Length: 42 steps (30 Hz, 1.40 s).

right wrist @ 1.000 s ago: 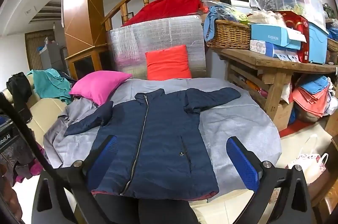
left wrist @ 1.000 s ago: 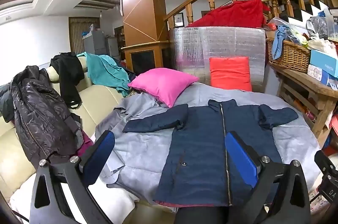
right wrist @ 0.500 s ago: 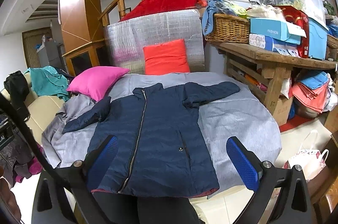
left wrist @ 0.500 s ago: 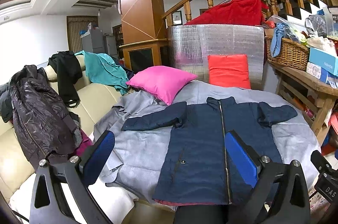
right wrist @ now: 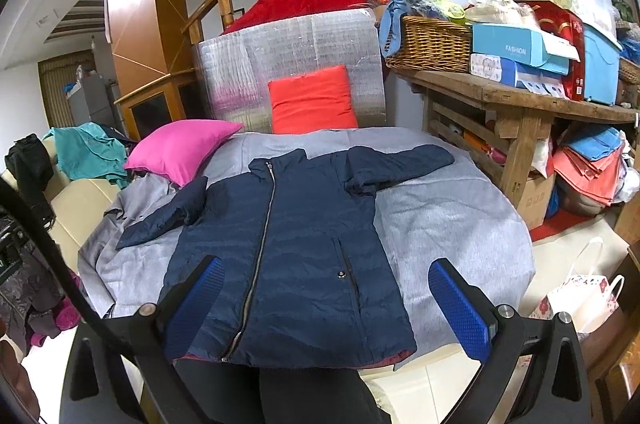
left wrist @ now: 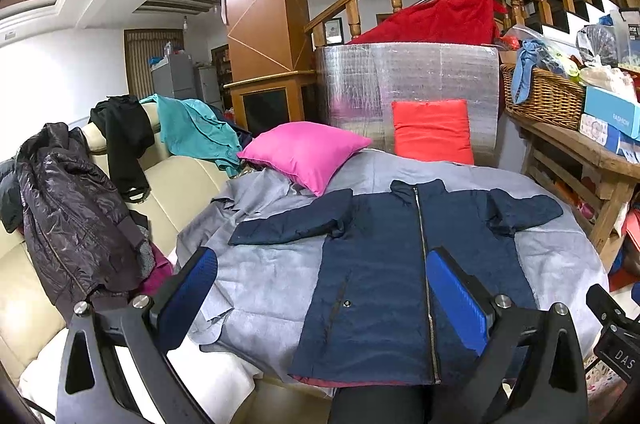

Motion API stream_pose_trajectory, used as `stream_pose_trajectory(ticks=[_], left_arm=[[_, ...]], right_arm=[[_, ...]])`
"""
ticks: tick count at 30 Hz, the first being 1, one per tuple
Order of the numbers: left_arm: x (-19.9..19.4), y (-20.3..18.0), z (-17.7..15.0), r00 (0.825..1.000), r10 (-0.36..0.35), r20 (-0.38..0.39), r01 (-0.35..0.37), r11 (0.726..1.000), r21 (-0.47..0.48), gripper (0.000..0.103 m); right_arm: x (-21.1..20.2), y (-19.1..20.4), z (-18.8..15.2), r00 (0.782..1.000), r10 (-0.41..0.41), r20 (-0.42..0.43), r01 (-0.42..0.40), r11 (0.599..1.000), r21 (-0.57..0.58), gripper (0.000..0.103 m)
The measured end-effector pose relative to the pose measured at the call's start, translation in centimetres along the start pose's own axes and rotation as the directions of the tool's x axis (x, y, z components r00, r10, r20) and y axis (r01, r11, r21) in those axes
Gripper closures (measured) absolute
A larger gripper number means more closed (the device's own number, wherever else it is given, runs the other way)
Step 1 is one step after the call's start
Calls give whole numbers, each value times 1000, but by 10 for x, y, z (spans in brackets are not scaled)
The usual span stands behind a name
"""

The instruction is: Fold large clothes

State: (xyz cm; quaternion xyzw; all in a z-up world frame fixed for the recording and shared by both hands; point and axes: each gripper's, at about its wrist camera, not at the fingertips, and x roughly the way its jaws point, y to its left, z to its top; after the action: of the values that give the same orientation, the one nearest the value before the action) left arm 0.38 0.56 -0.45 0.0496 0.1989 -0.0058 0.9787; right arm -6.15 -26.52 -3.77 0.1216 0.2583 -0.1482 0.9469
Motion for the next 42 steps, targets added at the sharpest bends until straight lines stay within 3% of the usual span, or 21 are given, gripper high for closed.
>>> stream_pose_trajectory(ticks=[42], left_arm=[[7,9,-4,1000,7,-25,-8,1000,-19,0]], right_arm=[[8,2,-6,1000,9,-29,-9,1000,-5,0]])
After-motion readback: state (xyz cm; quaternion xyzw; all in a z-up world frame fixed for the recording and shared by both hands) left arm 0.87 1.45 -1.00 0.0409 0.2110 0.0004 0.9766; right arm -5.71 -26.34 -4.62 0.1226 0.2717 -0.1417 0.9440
